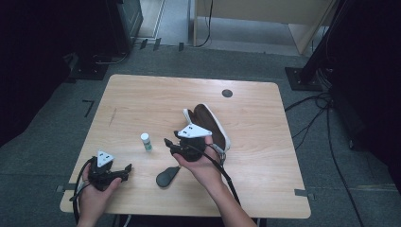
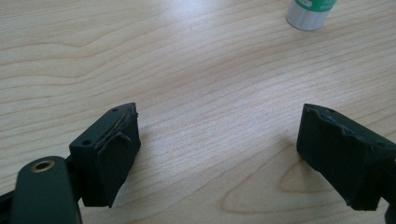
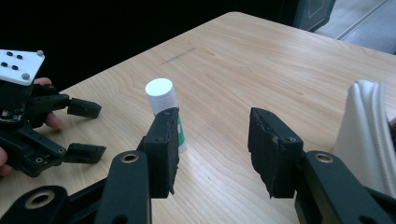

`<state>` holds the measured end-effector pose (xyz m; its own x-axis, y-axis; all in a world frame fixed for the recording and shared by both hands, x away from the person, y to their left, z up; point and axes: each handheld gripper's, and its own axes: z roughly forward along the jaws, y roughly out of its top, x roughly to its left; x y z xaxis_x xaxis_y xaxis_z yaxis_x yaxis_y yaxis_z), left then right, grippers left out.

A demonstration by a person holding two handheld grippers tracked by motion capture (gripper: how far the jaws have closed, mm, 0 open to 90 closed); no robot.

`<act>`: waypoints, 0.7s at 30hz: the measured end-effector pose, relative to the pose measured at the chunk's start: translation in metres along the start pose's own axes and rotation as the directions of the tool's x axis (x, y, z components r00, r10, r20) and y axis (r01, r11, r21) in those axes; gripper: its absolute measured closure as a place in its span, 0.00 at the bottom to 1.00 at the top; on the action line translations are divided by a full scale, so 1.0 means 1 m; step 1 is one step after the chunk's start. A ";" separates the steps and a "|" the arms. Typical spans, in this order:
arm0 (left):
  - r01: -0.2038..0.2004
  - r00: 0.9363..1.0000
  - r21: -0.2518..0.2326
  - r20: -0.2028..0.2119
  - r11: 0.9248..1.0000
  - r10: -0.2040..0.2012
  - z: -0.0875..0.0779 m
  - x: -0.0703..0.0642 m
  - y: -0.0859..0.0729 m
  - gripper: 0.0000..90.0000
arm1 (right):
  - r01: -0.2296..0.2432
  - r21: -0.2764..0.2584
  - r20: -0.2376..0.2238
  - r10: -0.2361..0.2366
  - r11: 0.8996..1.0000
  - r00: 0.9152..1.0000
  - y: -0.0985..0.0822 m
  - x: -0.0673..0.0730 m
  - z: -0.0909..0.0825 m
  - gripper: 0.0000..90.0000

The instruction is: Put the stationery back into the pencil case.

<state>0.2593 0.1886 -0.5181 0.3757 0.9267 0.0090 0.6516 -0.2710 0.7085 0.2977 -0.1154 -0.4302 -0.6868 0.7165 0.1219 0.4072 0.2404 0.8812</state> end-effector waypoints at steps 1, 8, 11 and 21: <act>0.000 1.000 0.000 0.000 1.000 0.000 0.000 0.000 0.000 0.15 | -0.001 0.001 -0.001 0.001 1.000 1.000 0.000 0.000 0.002 0.59; -0.005 1.000 0.002 0.001 1.000 0.005 -0.001 0.000 -0.001 0.15 | 0.003 0.007 -0.022 -0.003 1.000 1.000 0.002 0.007 0.014 0.59; -0.005 1.000 0.002 0.002 1.000 0.005 -0.001 0.000 -0.001 0.15 | 0.013 0.015 -0.031 -0.012 1.000 0.999 0.003 0.010 0.021 0.59; -0.005 1.000 0.002 0.002 1.000 0.005 -0.001 0.000 -0.001 0.15 | 0.017 0.037 -0.061 -0.015 0.999 0.998 0.005 0.019 0.050 0.58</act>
<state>0.2583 0.1890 -0.5180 0.3801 0.9249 0.0110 0.6508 -0.2758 0.7074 0.3167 -0.0673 -0.4464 -0.7282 0.6717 0.1365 0.4176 0.2768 0.8654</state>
